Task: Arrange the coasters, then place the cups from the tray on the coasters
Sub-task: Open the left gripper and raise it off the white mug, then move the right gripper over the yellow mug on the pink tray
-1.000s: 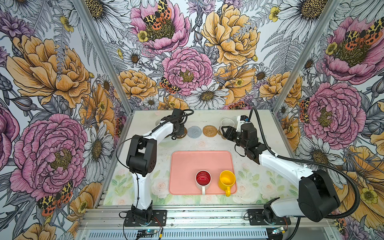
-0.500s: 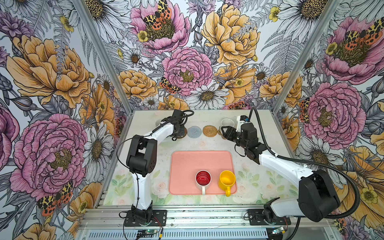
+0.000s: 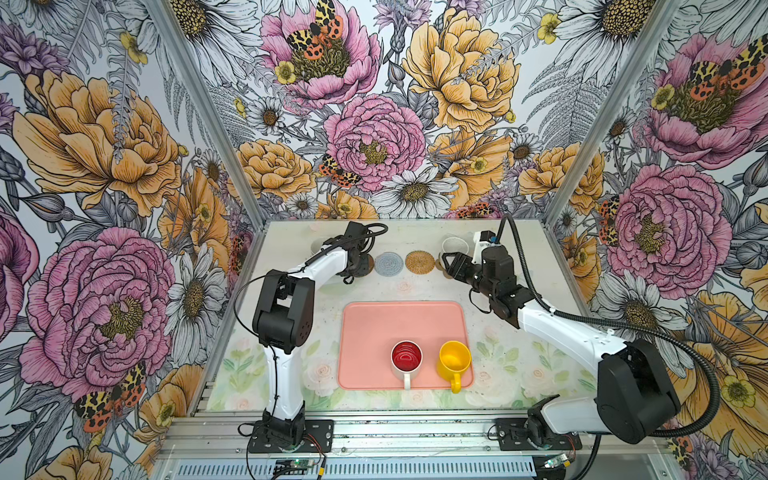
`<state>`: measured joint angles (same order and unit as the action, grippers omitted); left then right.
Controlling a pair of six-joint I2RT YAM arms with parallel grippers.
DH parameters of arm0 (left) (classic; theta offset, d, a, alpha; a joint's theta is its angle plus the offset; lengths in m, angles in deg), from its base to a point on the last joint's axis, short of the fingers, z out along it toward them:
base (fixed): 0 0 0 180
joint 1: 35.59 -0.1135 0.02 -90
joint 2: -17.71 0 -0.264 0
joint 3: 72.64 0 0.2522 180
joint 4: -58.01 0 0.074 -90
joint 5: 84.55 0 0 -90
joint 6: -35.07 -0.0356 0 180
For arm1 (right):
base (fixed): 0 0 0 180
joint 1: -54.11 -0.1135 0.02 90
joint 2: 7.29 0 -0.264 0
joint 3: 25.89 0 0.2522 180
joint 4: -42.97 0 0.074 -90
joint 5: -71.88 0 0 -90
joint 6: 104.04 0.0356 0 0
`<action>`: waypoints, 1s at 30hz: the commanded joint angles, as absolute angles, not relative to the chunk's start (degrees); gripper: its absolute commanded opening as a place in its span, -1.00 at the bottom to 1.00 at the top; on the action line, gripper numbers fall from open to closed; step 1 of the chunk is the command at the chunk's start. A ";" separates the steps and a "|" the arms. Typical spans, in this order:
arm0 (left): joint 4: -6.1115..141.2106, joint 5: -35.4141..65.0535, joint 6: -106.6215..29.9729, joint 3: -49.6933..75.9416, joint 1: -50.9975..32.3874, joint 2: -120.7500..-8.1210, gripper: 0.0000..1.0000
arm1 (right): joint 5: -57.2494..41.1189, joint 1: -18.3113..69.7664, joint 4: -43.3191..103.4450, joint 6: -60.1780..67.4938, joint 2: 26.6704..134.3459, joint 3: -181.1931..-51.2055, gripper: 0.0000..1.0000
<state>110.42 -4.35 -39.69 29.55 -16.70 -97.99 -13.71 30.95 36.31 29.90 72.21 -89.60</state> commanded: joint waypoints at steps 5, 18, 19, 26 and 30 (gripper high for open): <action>110.79 -4.75 -38.88 28.85 -16.09 -92.88 -0.03 | -13.03 31.33 36.76 29.37 71.67 -89.64 0.20; 110.79 -5.62 -39.29 25.70 -12.94 -80.06 0.19 | -13.21 31.00 33.83 29.84 71.92 -90.97 0.23; 110.79 -5.70 -39.12 25.30 -12.49 -79.14 0.19 | -13.70 30.81 32.26 29.52 71.82 -91.54 0.25; 108.87 -6.13 -37.90 22.51 -9.29 -71.92 0.28 | -15.57 28.06 22.58 24.36 69.39 -96.07 0.30; 105.78 -8.36 -36.09 20.58 -9.13 -68.77 0.32 | -19.14 24.17 12.67 18.08 66.31 -98.00 0.33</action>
